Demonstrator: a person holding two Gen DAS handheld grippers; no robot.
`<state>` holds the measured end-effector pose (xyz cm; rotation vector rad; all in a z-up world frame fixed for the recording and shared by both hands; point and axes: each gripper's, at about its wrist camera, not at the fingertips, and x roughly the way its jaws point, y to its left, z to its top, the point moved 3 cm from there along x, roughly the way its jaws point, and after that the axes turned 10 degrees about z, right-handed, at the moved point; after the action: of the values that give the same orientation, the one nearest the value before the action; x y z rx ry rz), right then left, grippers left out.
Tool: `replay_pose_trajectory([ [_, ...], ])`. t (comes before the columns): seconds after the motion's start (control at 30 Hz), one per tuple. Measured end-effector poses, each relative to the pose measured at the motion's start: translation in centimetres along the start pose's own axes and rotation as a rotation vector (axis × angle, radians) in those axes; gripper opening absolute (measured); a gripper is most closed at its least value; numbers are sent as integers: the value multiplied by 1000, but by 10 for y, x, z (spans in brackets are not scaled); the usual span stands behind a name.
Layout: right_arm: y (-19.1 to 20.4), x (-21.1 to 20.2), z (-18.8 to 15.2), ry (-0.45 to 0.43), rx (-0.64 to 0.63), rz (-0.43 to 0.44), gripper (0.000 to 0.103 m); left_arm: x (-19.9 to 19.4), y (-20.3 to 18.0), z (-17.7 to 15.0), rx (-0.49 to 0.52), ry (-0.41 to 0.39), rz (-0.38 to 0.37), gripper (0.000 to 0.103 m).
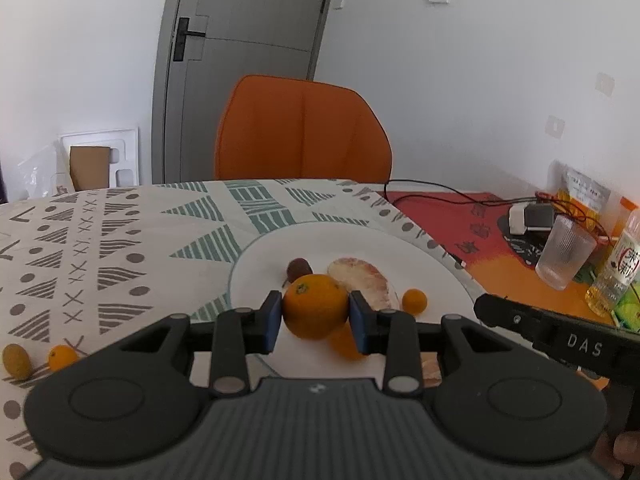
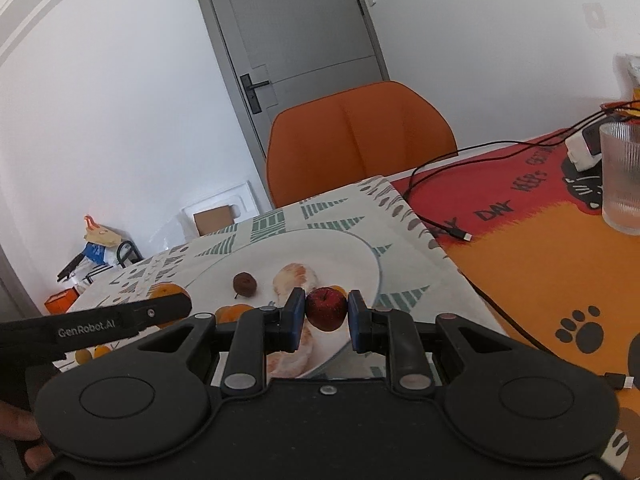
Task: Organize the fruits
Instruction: 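Lower the orange onto the plate and open the left gripper while the right releases the plum, then move both open grippers back toward the last fruit on the tablecloth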
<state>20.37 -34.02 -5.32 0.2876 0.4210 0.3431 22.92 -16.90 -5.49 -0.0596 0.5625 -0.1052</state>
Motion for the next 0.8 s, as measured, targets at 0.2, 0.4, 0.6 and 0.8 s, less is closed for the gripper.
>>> replay_pose_trajectory([
  [0.2, -5, 4, 1, 3, 6, 0, 21, 4, 3, -1, 7, 11, 39, 40],
  [0.4, 1, 11, 3, 8, -7, 9, 21, 3, 22, 2, -23, 9, 78, 47],
  [0.6, 10, 15, 10, -7, -5, 10, 40, -10, 41, 7, -31, -14, 116, 58],
  [0.8, 28, 9, 7, 1, -49, 23, 45, -32, 68, 8, -71, -69, 165, 85],
])
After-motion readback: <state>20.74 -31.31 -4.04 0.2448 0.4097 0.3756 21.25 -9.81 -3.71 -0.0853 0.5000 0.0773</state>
